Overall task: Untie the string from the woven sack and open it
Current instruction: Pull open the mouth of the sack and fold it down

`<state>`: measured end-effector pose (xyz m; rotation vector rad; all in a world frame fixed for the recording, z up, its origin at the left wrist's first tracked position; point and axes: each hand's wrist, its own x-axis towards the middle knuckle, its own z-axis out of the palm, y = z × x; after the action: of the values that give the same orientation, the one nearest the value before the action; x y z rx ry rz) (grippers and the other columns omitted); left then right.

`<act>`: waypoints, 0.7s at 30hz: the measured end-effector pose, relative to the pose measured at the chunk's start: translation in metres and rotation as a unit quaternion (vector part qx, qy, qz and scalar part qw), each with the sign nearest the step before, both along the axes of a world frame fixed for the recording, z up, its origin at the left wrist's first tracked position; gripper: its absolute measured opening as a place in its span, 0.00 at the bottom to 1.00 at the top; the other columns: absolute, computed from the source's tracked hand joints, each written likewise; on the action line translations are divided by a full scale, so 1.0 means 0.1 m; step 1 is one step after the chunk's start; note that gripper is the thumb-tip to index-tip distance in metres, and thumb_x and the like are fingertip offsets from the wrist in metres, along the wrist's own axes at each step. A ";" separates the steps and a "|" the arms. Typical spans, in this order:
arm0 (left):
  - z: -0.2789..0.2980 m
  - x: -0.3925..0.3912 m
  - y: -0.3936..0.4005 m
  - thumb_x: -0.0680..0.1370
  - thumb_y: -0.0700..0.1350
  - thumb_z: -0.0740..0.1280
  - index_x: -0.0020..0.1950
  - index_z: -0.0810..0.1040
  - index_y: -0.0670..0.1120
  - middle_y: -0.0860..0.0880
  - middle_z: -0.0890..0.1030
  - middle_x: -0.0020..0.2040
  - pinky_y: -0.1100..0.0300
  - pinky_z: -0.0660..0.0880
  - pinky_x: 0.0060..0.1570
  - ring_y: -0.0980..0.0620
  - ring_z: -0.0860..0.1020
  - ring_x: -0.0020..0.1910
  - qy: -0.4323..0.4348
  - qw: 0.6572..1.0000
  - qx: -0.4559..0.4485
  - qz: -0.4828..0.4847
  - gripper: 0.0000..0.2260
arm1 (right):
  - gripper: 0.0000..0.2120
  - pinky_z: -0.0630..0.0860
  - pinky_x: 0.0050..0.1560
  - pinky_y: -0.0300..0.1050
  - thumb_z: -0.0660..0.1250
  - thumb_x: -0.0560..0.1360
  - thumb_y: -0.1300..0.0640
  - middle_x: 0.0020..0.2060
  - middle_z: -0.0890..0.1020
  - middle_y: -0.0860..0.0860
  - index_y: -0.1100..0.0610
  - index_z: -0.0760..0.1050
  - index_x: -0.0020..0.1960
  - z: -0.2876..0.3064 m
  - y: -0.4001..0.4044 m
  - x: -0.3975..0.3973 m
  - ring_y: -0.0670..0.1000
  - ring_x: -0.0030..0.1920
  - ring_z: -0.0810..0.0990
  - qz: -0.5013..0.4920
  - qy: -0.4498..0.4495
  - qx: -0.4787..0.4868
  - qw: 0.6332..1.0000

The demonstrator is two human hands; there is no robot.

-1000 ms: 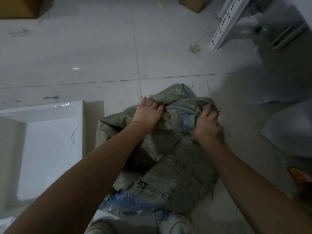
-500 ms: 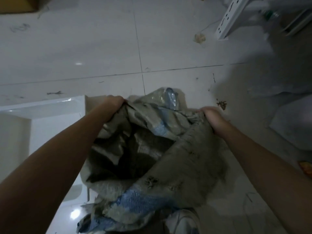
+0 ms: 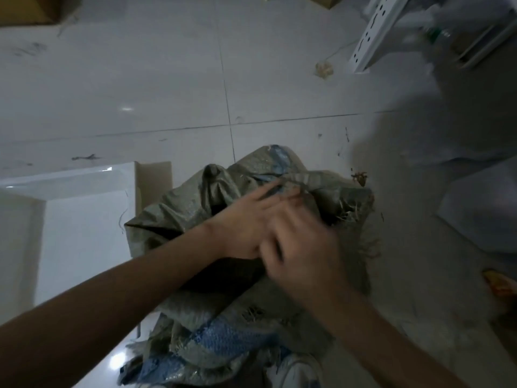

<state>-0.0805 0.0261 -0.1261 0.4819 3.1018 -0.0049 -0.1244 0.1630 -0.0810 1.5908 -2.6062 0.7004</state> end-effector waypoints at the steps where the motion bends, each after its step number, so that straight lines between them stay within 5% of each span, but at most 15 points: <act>1: -0.10 -0.01 0.03 0.77 0.50 0.58 0.74 0.64 0.47 0.41 0.64 0.75 0.39 0.47 0.74 0.41 0.60 0.76 -0.046 0.998 -0.048 -0.001 0.25 | 0.06 0.63 0.33 0.40 0.59 0.69 0.56 0.33 0.75 0.53 0.57 0.71 0.37 -0.05 0.05 0.20 0.51 0.33 0.72 0.020 -0.043 0.053 0.997; 3: -0.24 -0.06 0.06 0.81 0.45 0.54 0.78 0.49 0.50 0.42 0.48 0.79 0.39 0.34 0.71 0.41 0.46 0.78 -0.124 0.982 -0.145 -0.001 0.26 | 0.09 0.70 0.33 0.40 0.56 0.66 0.49 0.33 0.75 0.50 0.54 0.72 0.39 -0.21 0.15 0.49 0.50 0.32 0.74 0.045 -0.079 0.169 0.981; 5: -0.31 -0.13 0.06 0.81 0.43 0.55 0.78 0.43 0.50 0.43 0.41 0.79 0.37 0.32 0.68 0.40 0.40 0.77 -0.157 0.966 -0.205 0.011 0.29 | 0.15 0.77 0.55 0.56 0.54 0.69 0.46 0.32 0.78 0.50 0.54 0.75 0.40 -0.32 0.21 0.61 0.51 0.36 0.78 0.101 -0.118 0.275 0.949; 6: -0.32 -0.16 0.05 0.81 0.44 0.56 0.78 0.42 0.50 0.42 0.39 0.78 0.35 0.34 0.68 0.40 0.39 0.77 -0.160 0.962 -0.219 0.027 0.31 | 0.19 0.61 0.70 0.65 0.52 0.73 0.46 0.32 0.80 0.51 0.55 0.76 0.40 -0.35 0.23 0.63 0.52 0.40 0.79 0.142 -0.132 0.306 0.932; 8: -0.35 -0.20 0.01 0.80 0.45 0.58 0.78 0.41 0.51 0.42 0.39 0.78 0.30 0.38 0.68 0.38 0.39 0.77 -0.152 0.960 -0.226 0.064 0.33 | 0.29 0.29 0.71 0.57 0.46 0.77 0.42 0.32 0.81 0.53 0.59 0.79 0.39 -0.33 0.22 0.63 0.53 0.46 0.78 0.213 -0.161 0.333 0.904; 10: -0.38 -0.21 -0.10 0.80 0.46 0.57 0.78 0.41 0.51 0.42 0.39 0.78 0.27 0.40 0.66 0.37 0.40 0.77 -0.146 0.956 -0.228 0.115 0.32 | 0.39 0.25 0.69 0.49 0.39 0.77 0.37 0.32 0.83 0.54 0.60 0.82 0.39 -0.28 0.19 0.57 0.51 0.47 0.80 0.216 -0.150 0.337 0.904; 12: -0.37 -0.19 -0.26 0.81 0.47 0.56 0.78 0.43 0.51 0.41 0.41 0.78 0.25 0.41 0.64 0.36 0.42 0.77 -0.140 0.948 -0.238 0.159 0.30 | 0.42 0.34 0.73 0.46 0.37 0.77 0.36 0.26 0.82 0.54 0.58 0.83 0.34 -0.30 0.24 0.41 0.49 0.40 0.82 0.180 -0.066 0.321 0.927; 14: -0.38 -0.13 -0.43 0.81 0.47 0.54 0.78 0.45 0.50 0.41 0.43 0.79 0.25 0.41 0.64 0.35 0.44 0.77 -0.152 0.932 -0.255 0.210 0.28 | 0.36 0.44 0.73 0.48 0.45 0.78 0.38 0.17 0.74 0.51 0.56 0.77 0.24 -0.19 0.29 0.14 0.47 0.31 0.81 0.096 -0.014 0.314 0.945; 17: -0.29 0.01 -0.60 0.82 0.48 0.53 0.78 0.51 0.47 0.40 0.51 0.78 0.26 0.41 0.67 0.33 0.48 0.76 -0.168 0.900 -0.265 0.302 0.25 | 0.26 0.41 0.74 0.51 0.50 0.79 0.40 0.24 0.70 0.47 0.51 0.66 0.27 -0.04 0.31 -0.41 0.48 0.40 0.81 0.078 -0.034 0.413 0.907; 19: -0.17 0.13 -0.59 0.80 0.50 0.57 0.77 0.53 0.47 0.40 0.56 0.77 0.28 0.38 0.67 0.34 0.51 0.76 -0.178 0.881 -0.272 0.344 0.27 | 0.18 0.40 0.74 0.50 0.58 0.78 0.44 0.28 0.75 0.46 0.49 0.71 0.32 0.03 0.35 -0.76 0.47 0.41 0.79 0.071 -0.020 0.419 0.905; 21: -0.06 0.28 -0.48 0.79 0.52 0.59 0.77 0.54 0.49 0.41 0.57 0.77 0.29 0.36 0.66 0.34 0.51 0.76 -0.185 0.874 -0.267 0.360 0.28 | 0.04 0.50 0.73 0.51 0.70 0.70 0.54 0.34 0.80 0.48 0.51 0.78 0.37 -0.02 0.41 -1.03 0.51 0.44 0.80 0.081 0.011 0.383 0.920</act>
<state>-0.0523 -0.0218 -0.1325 -0.6118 2.5334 -0.6516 -0.2270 0.2043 -0.0832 1.9492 -2.9275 -0.4275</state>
